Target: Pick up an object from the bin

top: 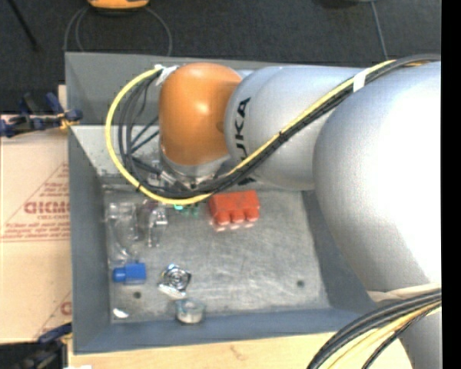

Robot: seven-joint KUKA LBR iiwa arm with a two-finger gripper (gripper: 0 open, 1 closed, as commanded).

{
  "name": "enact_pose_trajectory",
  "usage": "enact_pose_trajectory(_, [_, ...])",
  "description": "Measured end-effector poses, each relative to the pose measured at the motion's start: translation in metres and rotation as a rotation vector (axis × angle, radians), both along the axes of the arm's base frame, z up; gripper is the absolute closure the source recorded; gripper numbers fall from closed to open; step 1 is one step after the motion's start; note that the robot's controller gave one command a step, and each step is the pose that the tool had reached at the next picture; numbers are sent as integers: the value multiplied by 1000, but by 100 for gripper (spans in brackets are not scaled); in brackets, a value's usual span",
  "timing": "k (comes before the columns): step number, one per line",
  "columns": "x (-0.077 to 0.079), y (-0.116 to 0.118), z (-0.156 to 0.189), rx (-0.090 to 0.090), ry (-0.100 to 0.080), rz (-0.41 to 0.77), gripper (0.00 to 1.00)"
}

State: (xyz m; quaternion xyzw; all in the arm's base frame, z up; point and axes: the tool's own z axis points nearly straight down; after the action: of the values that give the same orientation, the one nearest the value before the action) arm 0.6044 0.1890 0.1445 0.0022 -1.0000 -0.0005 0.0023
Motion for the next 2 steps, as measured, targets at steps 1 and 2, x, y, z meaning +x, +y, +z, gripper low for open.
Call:
enact_pose_trajectory(1, [27,15,-72,0,-12,213,0])
enact_pose_trajectory(2, [-64,19,-62,1,-74,576,0])
